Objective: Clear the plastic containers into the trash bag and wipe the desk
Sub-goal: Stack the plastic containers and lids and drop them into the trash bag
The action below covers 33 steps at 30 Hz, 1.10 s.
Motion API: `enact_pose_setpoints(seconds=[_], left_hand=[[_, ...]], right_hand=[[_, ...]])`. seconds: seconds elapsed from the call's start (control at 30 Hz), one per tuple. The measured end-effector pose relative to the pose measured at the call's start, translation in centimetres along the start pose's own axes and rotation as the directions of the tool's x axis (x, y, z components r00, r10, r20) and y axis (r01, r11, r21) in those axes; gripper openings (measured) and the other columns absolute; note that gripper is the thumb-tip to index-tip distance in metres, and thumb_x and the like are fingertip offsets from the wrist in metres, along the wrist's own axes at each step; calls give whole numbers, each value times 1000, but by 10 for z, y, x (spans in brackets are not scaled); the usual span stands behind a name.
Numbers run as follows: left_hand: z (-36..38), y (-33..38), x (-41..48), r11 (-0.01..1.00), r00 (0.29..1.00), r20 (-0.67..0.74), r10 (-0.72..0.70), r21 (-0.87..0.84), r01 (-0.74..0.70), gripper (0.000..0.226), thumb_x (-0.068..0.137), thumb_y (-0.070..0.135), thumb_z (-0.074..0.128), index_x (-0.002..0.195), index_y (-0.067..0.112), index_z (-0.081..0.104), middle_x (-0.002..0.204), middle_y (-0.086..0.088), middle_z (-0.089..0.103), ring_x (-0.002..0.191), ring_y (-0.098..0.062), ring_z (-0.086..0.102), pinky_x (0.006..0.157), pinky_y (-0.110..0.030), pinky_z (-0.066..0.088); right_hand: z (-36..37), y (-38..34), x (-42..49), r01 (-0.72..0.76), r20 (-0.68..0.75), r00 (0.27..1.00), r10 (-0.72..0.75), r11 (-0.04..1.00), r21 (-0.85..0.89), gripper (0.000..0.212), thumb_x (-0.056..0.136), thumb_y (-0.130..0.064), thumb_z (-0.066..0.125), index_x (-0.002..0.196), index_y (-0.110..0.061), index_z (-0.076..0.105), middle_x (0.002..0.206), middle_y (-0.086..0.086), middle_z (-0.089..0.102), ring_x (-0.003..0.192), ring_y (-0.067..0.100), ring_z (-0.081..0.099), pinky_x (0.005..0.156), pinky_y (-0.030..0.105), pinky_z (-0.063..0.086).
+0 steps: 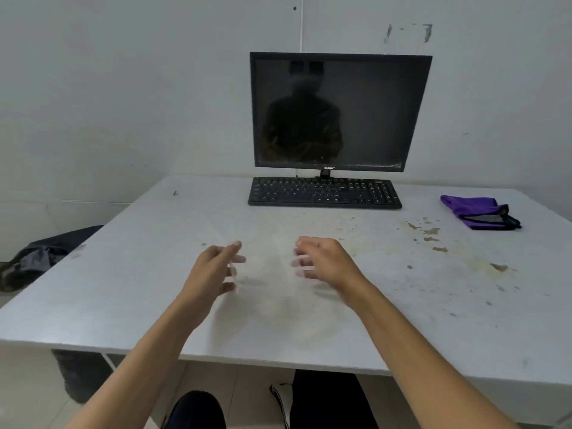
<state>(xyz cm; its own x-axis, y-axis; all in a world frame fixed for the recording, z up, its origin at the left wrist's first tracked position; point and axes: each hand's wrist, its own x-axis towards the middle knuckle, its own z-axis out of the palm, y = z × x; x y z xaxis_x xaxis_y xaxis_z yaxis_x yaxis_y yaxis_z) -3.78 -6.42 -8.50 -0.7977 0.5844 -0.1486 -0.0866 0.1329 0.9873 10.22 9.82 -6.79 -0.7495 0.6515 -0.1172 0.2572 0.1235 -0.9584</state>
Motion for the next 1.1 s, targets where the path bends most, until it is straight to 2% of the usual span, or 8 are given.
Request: enact_pose_setpoints(seconds=[0.1,0.33,0.4,0.53,0.63,0.73,0.9,1.1], left_hand=[[-31,0,13,999,984,-176,3,-52,-13,35,100,35,56,118,4,54,115,-11,68,82,-22,60,68,-36,52],[-87,-7,42,1000,918,-395,22,21,-15,29,97,40,55,93,13,48,110,-12,68,75,-27,67,57,-41,58],[-89,-16,43,998,906,-422,42,60,-19,34,97,41,55,98,7,50,103,-11,68,67,-27,66,54,-42,60],[-89,-21,49,999,889,-457,36,18,-31,33,97,36,56,102,4,52,98,-11,66,81,-32,64,37,-20,47],[-91,-21,50,998,873,-487,29,-35,-53,29,96,34,57,98,6,50,97,-12,65,86,-33,65,38,-23,50],[-90,-20,47,996,869,-491,57,-36,-85,25,95,30,57,98,6,48,94,-18,64,65,-29,66,45,-40,59],[-89,-20,47,993,864,-500,52,-64,-97,25,94,29,56,100,6,47,89,-21,65,42,-23,62,54,-54,61],[-90,-19,48,992,875,-483,46,-84,-99,25,97,27,56,104,5,47,79,-8,62,65,-32,73,58,-58,60]], right_hand=[[23,-7,24,17,-43,999,-18,999,-32,39,100,-29,54,135,-11,59,112,6,68,98,21,70,85,38,61],[57,-25,83,5,-66,997,-51,825,-565,41,91,-39,59,128,-23,54,127,-1,60,108,21,61,94,43,52],[68,-29,99,28,-52,995,-82,757,-653,50,91,-42,60,134,-19,50,136,1,54,118,23,56,94,43,51],[98,-36,127,74,-18,990,-137,641,-764,79,85,-61,63,144,-13,41,149,7,41,136,29,40,100,46,46],[118,-40,144,81,59,997,-56,596,-799,108,76,-77,61,155,-14,25,161,9,24,146,33,26,112,48,36],[127,-37,153,117,184,980,78,523,-844,122,66,-85,62,160,-23,15,168,6,6,153,34,10,119,50,22],[118,-34,157,148,184,983,7,564,-812,105,71,-66,72,156,-23,28,159,6,29,142,32,35,112,46,36],[101,-48,142,195,188,980,-70,554,-809,76,81,-57,57,148,-26,40,148,5,48,128,28,52,95,42,47]])
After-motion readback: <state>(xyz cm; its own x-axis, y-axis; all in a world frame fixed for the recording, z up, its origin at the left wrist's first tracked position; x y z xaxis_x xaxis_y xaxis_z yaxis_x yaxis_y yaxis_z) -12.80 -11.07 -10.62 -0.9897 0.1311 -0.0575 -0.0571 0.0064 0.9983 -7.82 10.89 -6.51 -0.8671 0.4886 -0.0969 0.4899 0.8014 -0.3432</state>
